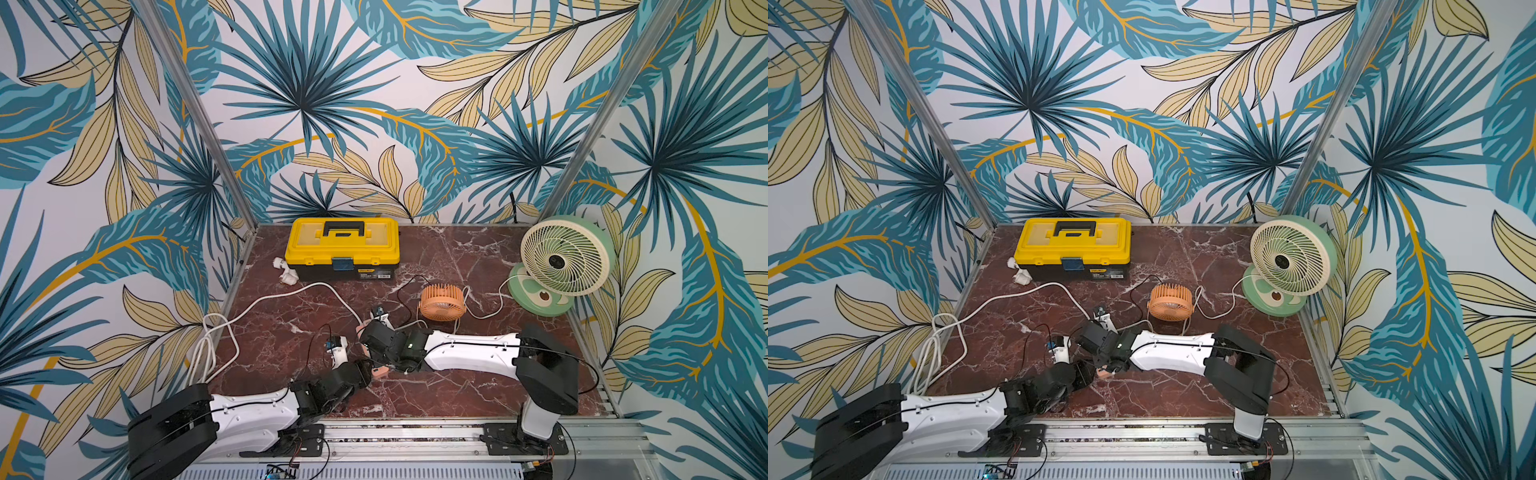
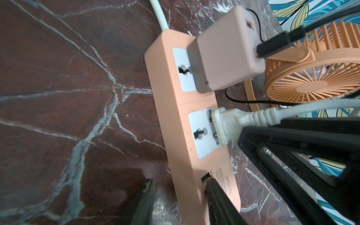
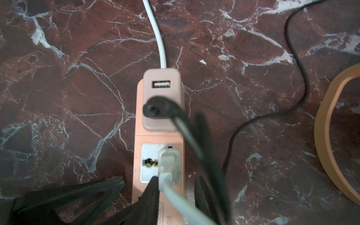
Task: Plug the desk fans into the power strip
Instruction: Insert the plug into the socket.
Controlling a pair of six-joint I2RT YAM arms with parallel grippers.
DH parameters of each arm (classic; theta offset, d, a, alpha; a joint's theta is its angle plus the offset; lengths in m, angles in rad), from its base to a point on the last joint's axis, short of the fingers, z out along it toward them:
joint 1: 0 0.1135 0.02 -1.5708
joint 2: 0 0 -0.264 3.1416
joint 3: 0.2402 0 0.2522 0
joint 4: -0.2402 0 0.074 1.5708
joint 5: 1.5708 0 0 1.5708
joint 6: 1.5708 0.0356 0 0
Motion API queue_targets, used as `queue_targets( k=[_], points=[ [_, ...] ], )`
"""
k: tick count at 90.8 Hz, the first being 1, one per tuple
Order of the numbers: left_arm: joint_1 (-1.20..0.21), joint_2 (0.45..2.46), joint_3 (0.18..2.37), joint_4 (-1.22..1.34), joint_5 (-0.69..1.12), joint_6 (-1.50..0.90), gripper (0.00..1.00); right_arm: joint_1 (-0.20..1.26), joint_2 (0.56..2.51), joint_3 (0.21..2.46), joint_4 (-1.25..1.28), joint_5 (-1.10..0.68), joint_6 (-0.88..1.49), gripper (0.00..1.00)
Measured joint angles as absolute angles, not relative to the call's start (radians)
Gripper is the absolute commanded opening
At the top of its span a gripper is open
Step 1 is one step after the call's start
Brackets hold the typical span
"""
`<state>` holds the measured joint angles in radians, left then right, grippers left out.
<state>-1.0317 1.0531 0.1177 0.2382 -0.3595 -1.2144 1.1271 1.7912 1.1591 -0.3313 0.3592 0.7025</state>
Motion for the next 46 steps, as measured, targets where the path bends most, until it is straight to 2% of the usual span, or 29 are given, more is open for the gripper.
queue_targets(
  k=[15, 46],
  points=[
    [-1.032, 1.053, 0.118, 0.238, -0.36, -1.217, 0.47, 1.125, 1.777, 1.143, -0.321, 0.34, 0.688, 0.43],
    [-1.032, 1.053, 0.118, 0.239, -0.36, -1.217, 0.46, 1.125, 1.777, 1.152, -0.309, 0.321, 0.677, 0.43]
  ],
)
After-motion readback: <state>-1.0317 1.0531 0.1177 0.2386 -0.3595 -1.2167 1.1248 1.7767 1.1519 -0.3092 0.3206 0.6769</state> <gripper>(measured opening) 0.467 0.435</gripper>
